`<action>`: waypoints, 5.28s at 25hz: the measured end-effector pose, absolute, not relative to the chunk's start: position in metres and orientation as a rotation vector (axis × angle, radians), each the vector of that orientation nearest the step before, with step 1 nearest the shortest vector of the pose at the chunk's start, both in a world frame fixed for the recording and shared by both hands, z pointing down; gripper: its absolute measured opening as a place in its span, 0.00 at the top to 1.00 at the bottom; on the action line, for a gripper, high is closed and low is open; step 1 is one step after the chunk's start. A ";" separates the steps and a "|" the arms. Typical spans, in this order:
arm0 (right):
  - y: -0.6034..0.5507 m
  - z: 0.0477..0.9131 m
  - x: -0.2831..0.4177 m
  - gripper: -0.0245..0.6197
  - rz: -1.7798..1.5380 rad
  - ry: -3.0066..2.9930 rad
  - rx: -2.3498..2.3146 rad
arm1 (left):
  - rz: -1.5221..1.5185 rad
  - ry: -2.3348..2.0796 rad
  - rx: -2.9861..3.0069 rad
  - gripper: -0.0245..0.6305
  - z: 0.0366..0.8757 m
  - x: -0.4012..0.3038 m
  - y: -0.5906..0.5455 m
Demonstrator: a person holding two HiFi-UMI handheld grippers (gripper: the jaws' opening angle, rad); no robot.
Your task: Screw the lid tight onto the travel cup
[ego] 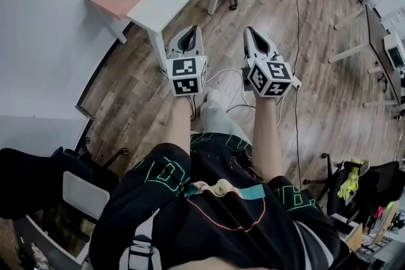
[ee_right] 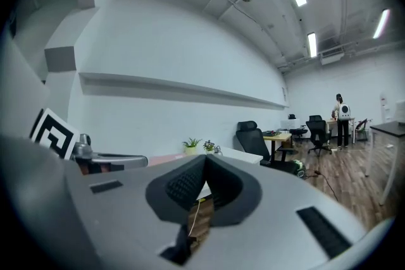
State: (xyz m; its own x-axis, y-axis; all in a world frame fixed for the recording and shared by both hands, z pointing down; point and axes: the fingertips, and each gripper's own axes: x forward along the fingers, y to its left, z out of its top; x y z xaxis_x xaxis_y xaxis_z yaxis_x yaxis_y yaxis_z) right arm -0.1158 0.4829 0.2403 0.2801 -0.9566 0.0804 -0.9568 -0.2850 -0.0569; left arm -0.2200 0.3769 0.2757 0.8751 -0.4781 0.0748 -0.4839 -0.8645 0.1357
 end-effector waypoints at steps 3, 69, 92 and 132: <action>0.469 0.248 -0.100 0.95 0.182 -1.902 2.521 | 0.095 -0.765 2.896 0.95 0.285 -0.210 0.365; 0.023 0.344 0.131 0.94 0.280 -2.343 1.738 | 0.356 -1.247 2.591 0.95 0.400 0.031 0.018; -0.077 0.379 0.099 0.62 0.113 -2.228 1.355 | 0.453 -1.075 2.590 0.58 0.462 0.073 -0.053; -0.083 0.380 0.116 0.51 0.179 -2.364 1.293 | 0.451 -0.908 2.808 0.50 0.474 0.109 -0.084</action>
State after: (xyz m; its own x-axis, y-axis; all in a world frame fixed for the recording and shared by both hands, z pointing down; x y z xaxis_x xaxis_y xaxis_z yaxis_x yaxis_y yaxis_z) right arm 0.1164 -0.0827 0.3797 -0.4680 -0.7697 0.4341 -0.8263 0.5553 0.0938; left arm 0.1085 -0.0836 0.4739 0.7708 -0.5452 0.3296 -0.5921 -0.8040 0.0549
